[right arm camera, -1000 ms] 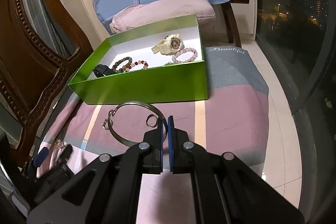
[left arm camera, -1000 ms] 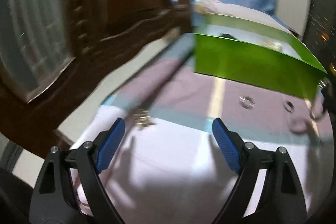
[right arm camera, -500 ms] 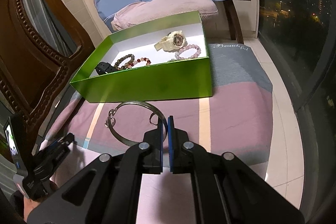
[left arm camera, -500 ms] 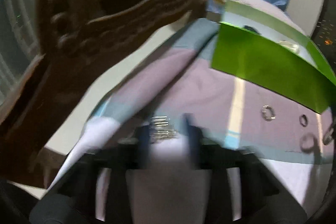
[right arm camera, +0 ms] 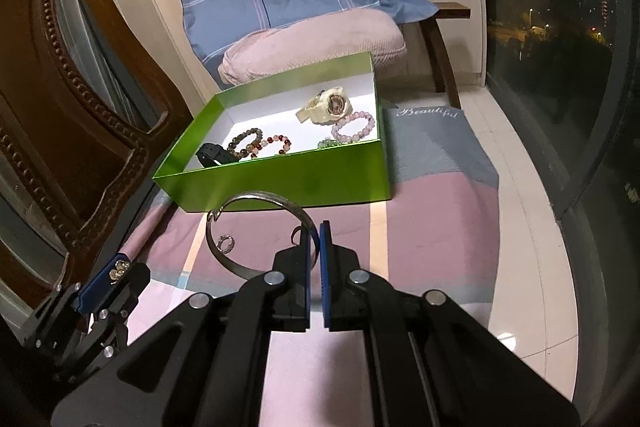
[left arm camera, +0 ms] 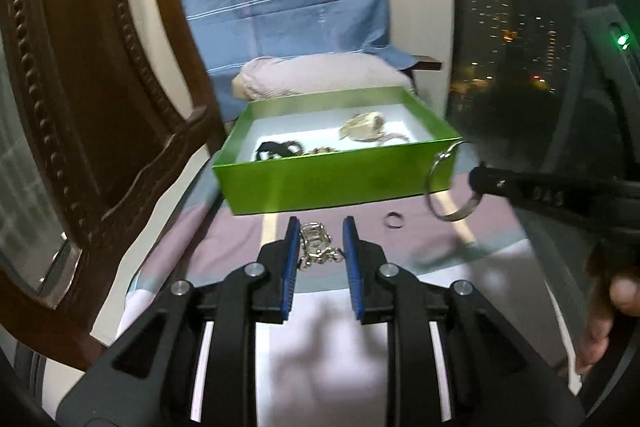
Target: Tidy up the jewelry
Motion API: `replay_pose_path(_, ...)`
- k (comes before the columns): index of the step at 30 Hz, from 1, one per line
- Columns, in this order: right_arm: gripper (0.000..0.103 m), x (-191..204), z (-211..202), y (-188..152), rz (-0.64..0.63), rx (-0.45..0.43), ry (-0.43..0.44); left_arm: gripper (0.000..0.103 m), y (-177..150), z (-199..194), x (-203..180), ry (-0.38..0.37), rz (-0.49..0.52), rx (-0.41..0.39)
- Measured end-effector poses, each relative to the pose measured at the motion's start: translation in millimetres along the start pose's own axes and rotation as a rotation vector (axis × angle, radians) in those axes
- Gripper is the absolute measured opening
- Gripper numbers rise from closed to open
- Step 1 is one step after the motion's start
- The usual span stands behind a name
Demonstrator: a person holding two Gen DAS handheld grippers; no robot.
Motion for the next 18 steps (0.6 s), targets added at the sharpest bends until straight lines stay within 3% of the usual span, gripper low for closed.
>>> replay_pose_path(7, 0.005, 15.2, -21.6, -0.2, -0.030, -0.032, -0.004, 0.022, 10.6, 15.5, 22.1, -0.004, -0.054, 0.045)
replay_pose_path(18, 0.005, 21.3, -14.7, -3.0, -0.034, -0.010, -0.008, 0.022, 21.9, 35.0, 52.9, 0.010, -0.139, 0.100)
Point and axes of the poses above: each gripper's, at about its wrist camera, not at the fingertips, and z roughly the way its jaws point, x to its left, y to its top, the point moved 7 cm from there along z, roughly the way its jaws point, and after that the axes turned 13 degrees about -z, right-handed, at the moved point
